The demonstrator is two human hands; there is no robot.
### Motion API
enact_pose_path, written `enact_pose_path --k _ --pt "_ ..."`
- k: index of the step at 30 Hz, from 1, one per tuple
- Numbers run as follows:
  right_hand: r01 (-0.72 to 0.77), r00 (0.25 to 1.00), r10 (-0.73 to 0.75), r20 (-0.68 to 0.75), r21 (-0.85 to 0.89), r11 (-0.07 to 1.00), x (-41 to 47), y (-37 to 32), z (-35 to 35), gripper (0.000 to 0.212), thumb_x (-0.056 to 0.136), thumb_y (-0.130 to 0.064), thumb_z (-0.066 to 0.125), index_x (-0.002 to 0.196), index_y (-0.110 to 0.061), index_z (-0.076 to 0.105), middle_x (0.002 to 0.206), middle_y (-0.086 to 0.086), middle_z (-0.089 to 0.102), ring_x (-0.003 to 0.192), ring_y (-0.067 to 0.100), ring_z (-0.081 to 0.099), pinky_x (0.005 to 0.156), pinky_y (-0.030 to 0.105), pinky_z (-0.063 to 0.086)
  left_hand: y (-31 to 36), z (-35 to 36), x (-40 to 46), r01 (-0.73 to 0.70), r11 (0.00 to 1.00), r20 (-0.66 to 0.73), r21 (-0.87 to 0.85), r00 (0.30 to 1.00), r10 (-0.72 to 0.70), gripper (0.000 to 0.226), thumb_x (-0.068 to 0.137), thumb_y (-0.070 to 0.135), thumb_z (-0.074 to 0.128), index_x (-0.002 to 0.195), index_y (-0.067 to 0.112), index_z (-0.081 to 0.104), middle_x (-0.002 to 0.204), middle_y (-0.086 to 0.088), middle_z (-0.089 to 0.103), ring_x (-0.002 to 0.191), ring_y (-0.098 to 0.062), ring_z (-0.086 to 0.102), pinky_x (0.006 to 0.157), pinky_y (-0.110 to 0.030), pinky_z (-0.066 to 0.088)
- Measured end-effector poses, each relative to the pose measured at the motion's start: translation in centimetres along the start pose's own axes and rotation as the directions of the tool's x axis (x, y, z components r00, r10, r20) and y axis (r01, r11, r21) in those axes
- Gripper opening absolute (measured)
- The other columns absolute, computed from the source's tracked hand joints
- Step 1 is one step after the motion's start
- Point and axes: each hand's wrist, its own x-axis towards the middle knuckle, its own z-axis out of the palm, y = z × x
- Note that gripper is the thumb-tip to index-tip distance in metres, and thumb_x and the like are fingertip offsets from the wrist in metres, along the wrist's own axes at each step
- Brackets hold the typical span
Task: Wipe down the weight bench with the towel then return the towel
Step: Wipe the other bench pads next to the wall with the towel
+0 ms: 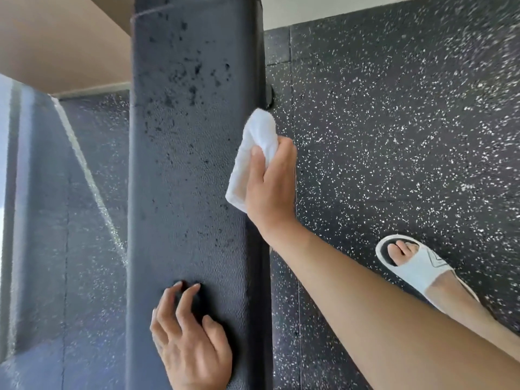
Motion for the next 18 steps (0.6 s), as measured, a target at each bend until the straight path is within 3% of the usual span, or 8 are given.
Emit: enact_pose_path --k 9,12,16,18 --pt "-0.070 0.995 0.063 0.074 0.084 0.994 -4.5 1.0 -1.8 0.016 0.110 -0.028 0.047 0.119 -0.015 0.045 0.117 0.006 0.051 0.106 0.019 0.052 0.095 0.028 0.043 -0.5 0.1 0.3 0.024 1.000 0.094 -0.016 0.995 -0.022 0.055 0.085 0.020 0.041 0.136 0.005 0.052 0.149 -0.020 0.043 0.132 -0.049 0.042 0.112 -0.068 0.032" --pt "-0.107 0.988 0.098 0.122 0.073 0.992 -10.3 2.0 -3.6 0.012 0.110 -0.030 0.047 0.119 -0.022 0.043 0.116 0.002 0.051 0.107 0.018 0.053 0.095 0.025 0.043 -0.6 -0.2 0.2 0.022 0.999 0.094 -0.026 0.995 -0.019 0.054 0.086 0.019 0.041 0.136 0.004 0.053 0.149 -0.020 0.044 0.133 -0.047 0.042 0.114 -0.065 0.031" --pt "-0.192 0.967 0.180 0.181 0.050 0.980 -19.7 4.0 -6.4 0.016 0.109 -0.039 0.042 0.118 -0.027 0.043 0.112 -0.002 0.053 0.104 0.019 0.056 0.091 0.037 0.047 -0.3 -0.4 0.0 0.027 0.999 0.093 -0.025 0.995 -0.025 0.055 0.085 0.018 0.041 0.137 0.004 0.053 0.150 -0.018 0.043 0.132 -0.046 0.042 0.116 -0.058 0.031" --pt "-0.193 0.966 0.181 0.184 0.046 0.980 -23.9 4.7 -7.8 0.014 0.108 -0.043 0.041 0.119 -0.035 0.042 0.112 -0.005 0.053 0.104 0.016 0.057 0.092 0.034 0.046 -0.3 -0.4 0.0 0.011 1.000 0.078 -0.026 0.997 -0.009 0.055 0.085 0.018 0.041 0.137 0.004 0.053 0.149 -0.018 0.043 0.129 -0.046 0.043 0.115 -0.056 0.031"
